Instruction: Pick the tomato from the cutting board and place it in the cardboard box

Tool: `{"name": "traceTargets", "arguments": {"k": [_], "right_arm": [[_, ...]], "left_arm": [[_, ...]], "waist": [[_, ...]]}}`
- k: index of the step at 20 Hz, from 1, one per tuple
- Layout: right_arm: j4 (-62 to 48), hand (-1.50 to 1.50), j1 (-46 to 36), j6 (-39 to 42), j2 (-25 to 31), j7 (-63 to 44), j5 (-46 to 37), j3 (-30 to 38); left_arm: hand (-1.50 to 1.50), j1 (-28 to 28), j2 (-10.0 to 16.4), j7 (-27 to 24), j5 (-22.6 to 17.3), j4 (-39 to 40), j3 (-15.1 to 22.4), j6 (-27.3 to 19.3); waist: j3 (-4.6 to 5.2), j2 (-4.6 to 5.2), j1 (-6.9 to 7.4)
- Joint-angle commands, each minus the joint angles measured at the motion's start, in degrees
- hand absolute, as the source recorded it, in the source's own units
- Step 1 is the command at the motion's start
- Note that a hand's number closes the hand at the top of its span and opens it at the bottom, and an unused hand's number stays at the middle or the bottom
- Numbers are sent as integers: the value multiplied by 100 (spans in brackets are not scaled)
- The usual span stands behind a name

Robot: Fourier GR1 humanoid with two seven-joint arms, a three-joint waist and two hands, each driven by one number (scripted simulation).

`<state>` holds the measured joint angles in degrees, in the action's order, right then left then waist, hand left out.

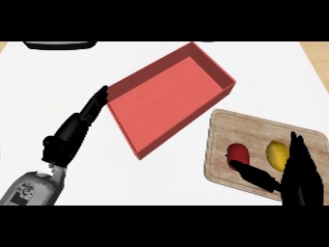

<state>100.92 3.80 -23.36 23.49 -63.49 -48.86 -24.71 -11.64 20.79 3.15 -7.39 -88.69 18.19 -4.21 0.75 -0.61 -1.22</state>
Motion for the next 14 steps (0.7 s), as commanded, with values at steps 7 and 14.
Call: {"name": "traceTargets", "arguments": {"k": [7, 14], "right_arm": [[945, -150, -78, 1659, -853, -1995, -1130, -137], [455, -150, -287, 2025, -1528, -1839, -1329, 266]], "left_arm": [[0, -332, -306, 125, 159, 258, 56, -4], [0, -215, -285, -36, 196, 249, -97, 69]], "waist": [[-63, 54, 38], [-67, 64, 106]]}}
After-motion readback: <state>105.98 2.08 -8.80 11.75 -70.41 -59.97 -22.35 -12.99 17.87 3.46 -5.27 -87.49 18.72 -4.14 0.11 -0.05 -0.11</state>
